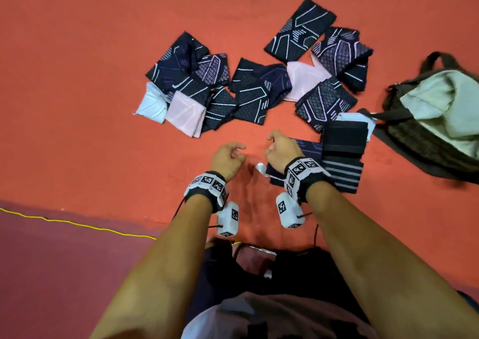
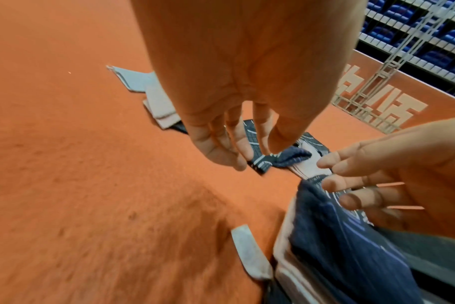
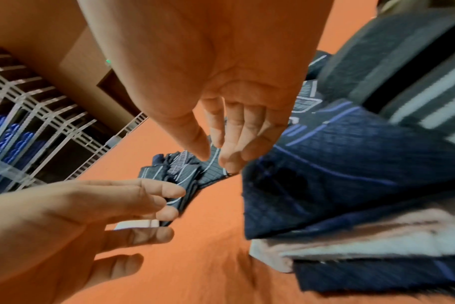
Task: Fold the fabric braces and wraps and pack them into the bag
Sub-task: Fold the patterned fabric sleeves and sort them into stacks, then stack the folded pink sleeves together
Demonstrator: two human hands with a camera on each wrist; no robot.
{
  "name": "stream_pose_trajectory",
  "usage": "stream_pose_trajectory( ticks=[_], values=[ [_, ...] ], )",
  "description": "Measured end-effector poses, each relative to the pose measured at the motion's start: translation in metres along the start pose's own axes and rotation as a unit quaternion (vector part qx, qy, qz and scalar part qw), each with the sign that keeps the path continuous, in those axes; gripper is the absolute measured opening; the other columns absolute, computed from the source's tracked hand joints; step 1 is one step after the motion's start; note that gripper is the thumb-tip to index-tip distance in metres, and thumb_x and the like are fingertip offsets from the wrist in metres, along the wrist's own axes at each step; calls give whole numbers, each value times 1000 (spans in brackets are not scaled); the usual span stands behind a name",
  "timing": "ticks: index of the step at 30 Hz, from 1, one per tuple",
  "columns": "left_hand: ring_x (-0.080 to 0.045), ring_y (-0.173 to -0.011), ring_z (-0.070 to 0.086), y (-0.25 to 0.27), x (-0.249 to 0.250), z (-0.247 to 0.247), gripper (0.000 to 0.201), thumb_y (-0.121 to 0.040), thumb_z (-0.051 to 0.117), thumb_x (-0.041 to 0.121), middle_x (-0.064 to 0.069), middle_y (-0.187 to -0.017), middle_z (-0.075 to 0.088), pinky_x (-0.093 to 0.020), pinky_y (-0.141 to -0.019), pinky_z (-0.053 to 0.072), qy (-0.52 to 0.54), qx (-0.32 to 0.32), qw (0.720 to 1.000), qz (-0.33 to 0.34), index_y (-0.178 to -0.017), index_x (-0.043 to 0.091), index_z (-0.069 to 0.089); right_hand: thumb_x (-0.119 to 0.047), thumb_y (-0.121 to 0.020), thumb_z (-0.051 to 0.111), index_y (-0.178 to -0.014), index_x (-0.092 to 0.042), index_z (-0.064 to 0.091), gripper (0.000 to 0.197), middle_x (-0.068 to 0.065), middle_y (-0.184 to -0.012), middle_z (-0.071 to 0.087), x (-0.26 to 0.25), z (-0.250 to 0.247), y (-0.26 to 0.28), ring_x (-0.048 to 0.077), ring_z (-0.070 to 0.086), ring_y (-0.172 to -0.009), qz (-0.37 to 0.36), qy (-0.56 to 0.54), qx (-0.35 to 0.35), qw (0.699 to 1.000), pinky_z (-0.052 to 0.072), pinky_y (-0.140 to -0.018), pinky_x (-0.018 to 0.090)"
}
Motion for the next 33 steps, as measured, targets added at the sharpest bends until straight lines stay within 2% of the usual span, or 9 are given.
stream_pose_trajectory(
  ticks=[3, 7, 12, 17, 23, 25, 27, 31, 33],
  values=[
    [-11, -65, 51, -6, -2, -35, 29, -92, 54, 1, -4, -92, 58, -25, -69, 43, 4, 9, 1000, -3, -117, 11, 65, -20, -90, 53, -129, -21, 53, 39, 9, -114, 67, -41, 14, -9, 30, 62, -109, -18, 35, -25, 999, 49, -92, 34],
    [-18, -76, 55, -25, -18, -87, 29, -89, 53, 4, -7, -96, 62, -29, -78, 49, -13, 26, 1000, -4, -112, 15, 67, -19, -90, 54, -126, -19, 53, 37, 11, -117, 67, -94, 36, -26, 31, 61, -111, -26, 63, -29, 997, 48, -94, 34],
    [-19, -68, 53, -48, -45, -143, 28, -89, 52, 5, -6, -87, 62, -24, -64, 40, -41, -7, 999, -8, -112, 13, 64, -19, -88, 57, -124, -18, 52, 36, 12, -113, 68, -152, 68, -46, 33, 63, -106, -14, 82, -31, 996, 51, -91, 38],
    [-25, -95, 60, -78, -67, -192, 32, -87, 61, 13, -9, -109, 63, -26, -80, 43, -104, -29, 994, 10, -120, 14, 62, -18, -86, 55, -122, -18, 51, 37, 13, -117, 66, -193, 100, -65, 36, 62, -108, 8, 90, -37, 995, 53, -90, 41],
    [-30, -109, 57, -117, -78, -216, 45, -86, 64, 15, -18, -125, 55, -28, -90, 40, -140, -22, 990, 19, -131, 12, 57, -22, -90, 58, -130, -13, 44, 44, 16, -130, 55, -212, 124, -93, 38, 56, -117, 26, 131, -40, 990, 50, -91, 41],
    [-32, -103, 59, -129, -85, -217, 49, -85, 64, 18, -20, -128, 51, -29, -90, 41, -146, -24, 989, 11, -133, 15, 55, -24, -89, 58, -135, -11, 42, 50, 16, -135, 52, -215, 128, -105, 38, 53, -121, 24, 133, -43, 990, 48, -96, 45],
    [-31, -96, 58, -138, -91, -219, 51, -86, 63, 19, -18, -130, 46, -30, -90, 43, -132, -26, 991, -8, -136, 18, 54, -20, -89, 57, -140, -11, 39, 55, 16, -139, 49, -212, 131, -116, 37, 52, -124, 26, 137, -46, 989, 48, -98, 46],
    [-27, -116, 55, -153, -92, -217, 57, -85, 63, 14, -11, -136, 51, -32, -101, 42, -77, -47, 996, 0, -140, 18, 49, -12, -88, 57, -138, -12, 38, 53, 15, -134, 43, -198, 125, -131, 37, 50, -122, 60, 135, -18, 989, 47, -90, 44],
    [-22, -116, 54, -156, -91, -209, 57, -87, 61, 8, -2, -130, 55, -29, -100, 39, -31, -74, 997, -7, -141, 20, 45, -10, -86, 57, -135, -13, 39, 52, 15, -131, 40, -192, 122, -135, 38, 49, -120, 69, 128, -2, 989, 48, -90, 44]
  ],
)
Point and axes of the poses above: each hand's wrist, its own y-axis away from the middle knuckle, its own z-axis out of the palm, x = y × z, the point moved 9 cm from there along -y, towards the middle knuckle
